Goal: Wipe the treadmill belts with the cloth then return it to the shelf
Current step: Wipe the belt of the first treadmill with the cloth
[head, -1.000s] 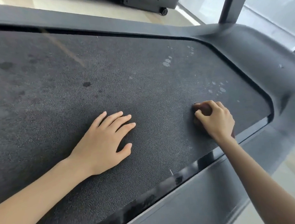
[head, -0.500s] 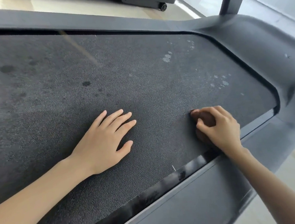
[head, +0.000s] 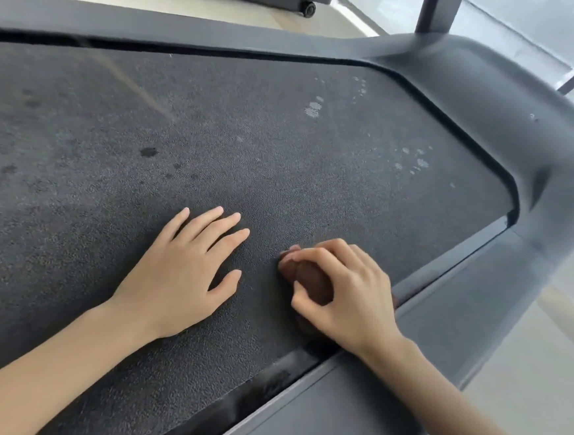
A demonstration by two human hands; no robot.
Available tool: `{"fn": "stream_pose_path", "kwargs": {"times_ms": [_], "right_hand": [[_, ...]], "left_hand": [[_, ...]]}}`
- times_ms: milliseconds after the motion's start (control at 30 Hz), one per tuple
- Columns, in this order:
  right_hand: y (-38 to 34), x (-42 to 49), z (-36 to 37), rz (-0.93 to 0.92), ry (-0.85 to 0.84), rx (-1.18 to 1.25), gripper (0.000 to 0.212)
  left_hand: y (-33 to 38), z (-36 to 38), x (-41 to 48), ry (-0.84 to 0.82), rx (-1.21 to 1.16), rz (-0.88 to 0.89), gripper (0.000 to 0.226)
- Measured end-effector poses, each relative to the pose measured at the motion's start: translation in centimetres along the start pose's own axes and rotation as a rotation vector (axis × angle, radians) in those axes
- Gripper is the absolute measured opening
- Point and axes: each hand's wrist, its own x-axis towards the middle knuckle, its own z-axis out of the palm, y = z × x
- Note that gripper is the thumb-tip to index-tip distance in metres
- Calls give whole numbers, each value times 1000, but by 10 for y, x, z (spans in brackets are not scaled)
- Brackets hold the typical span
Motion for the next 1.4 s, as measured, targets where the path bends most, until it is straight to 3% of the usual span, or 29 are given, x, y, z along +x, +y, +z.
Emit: {"fn": "stream_pose_path", "kwargs": {"times_ms": [100, 200, 433, 533, 667, 833, 1033, 1267, 1400], "right_hand": [[-6, -3, 1, -80, 0, 46, 24], [14, 2, -2, -44, 16, 79, 26], [114, 32, -16, 427, 64, -109, 23], [120, 39, -18, 508, 58, -138, 25], [97, 25, -13, 400, 45, -118, 25], [73, 12, -12, 176, 19, -71, 27], [106, 22, -13, 155, 75, -34, 27], [234, 58, -38, 490, 80, -128, 25], [260, 70, -38, 628, 99, -163, 26]], "left_hand": [[0, 0, 0, -21, 13, 7, 61], [-2, 1, -1, -29, 12, 10, 62], [-4, 2, -3, -20, -15, 11, 64], [-3, 2, -2, -18, -18, 9, 65], [10, 2, 15, -74, 10, -4, 72], [39, 18, 75, -155, 69, 101, 69], [70, 34, 124, -121, 83, 198, 68], [94, 40, 163, -114, 48, 224, 66], [108, 46, 188, -104, 30, 247, 65]]}}
